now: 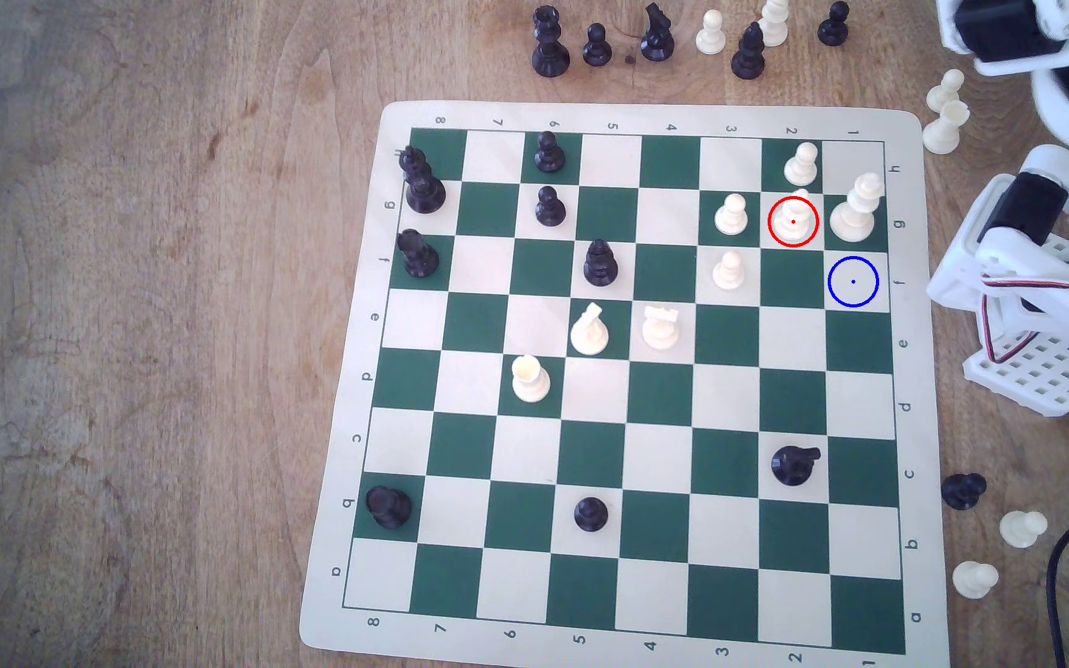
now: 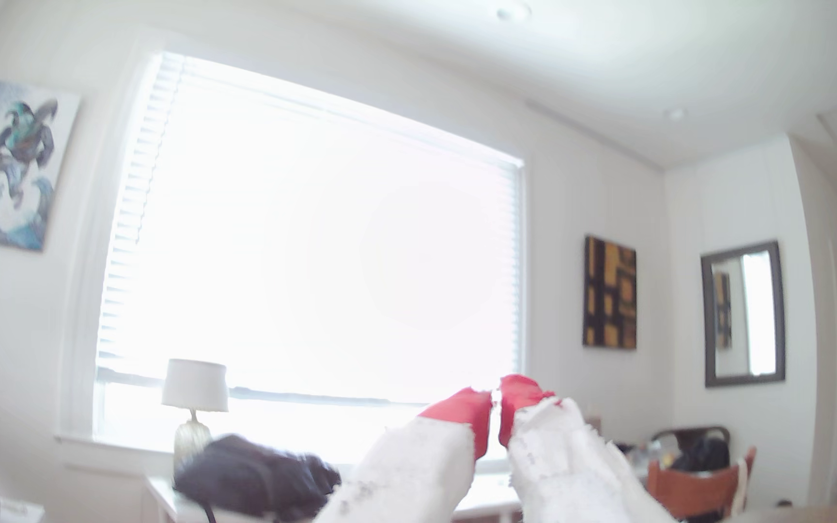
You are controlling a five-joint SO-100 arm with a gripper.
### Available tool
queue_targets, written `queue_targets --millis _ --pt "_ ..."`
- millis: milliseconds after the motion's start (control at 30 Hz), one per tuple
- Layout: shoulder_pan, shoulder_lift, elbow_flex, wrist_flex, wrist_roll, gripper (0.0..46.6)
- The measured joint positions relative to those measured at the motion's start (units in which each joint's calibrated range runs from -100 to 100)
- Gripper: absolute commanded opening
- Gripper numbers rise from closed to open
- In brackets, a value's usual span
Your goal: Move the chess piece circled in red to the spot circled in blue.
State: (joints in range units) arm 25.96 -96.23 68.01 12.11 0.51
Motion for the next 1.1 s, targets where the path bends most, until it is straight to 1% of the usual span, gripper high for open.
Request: queue_targets --millis 133,200,233,267,300,333,367,400,467,500,567,667,700,767,800,833,867,900,933,1100 --pt "2.65 0.0 -3.89 17.37 -0.1 0.2" --pt "3.17 0.0 -4.7 22.15 -0.1 0.2" --pt "3.47 0.0 -5.06 24.86 -0.34 4.1" --pt "3.98 -0.08 -5.78 31.31 -1.95 1.7" --pt "4.2 -0.08 -5.78 34.34 -3.17 1.5" --pt "4.2 -0.08 -5.78 36.57 -4.3 1.7" --pt "4.2 -0.08 -5.87 39.04 -5.42 3.3" --pt "4.57 -0.08 -5.87 43.75 -5.67 4.2" --pt "4.57 -0.08 -5.87 46.69 -3.32 4.6" --pt "4.28 -0.08 -5.87 48.53 -2.54 4.6" --pt "3.1 -0.08 -5.87 53.15 -2.2 4.8" --pt "2.73 0.17 -5.87 57.05 -2.39 5.2" --pt "2.88 1.84 -6.6 60.24 -3.13 4.9" --pt "2.8 4.02 -8.4 62.47 -3.61 4.8" --pt "2.65 5.95 -10.03 63.43 -4.3 5.0" --pt "2.36 8.71 -11.84 63.98 -5.23 5.8" --pt "1.84 14.91 -15.18 65.34 -6.64 6.6" --pt "1.55 17.43 -16.18 65.66 -7.08 8.3" --pt "0.96 21.28 -18.08 66.69 -8.21 9.9" --pt "-1.99 30.5 -20.06 68.76 -11.23 12.9"
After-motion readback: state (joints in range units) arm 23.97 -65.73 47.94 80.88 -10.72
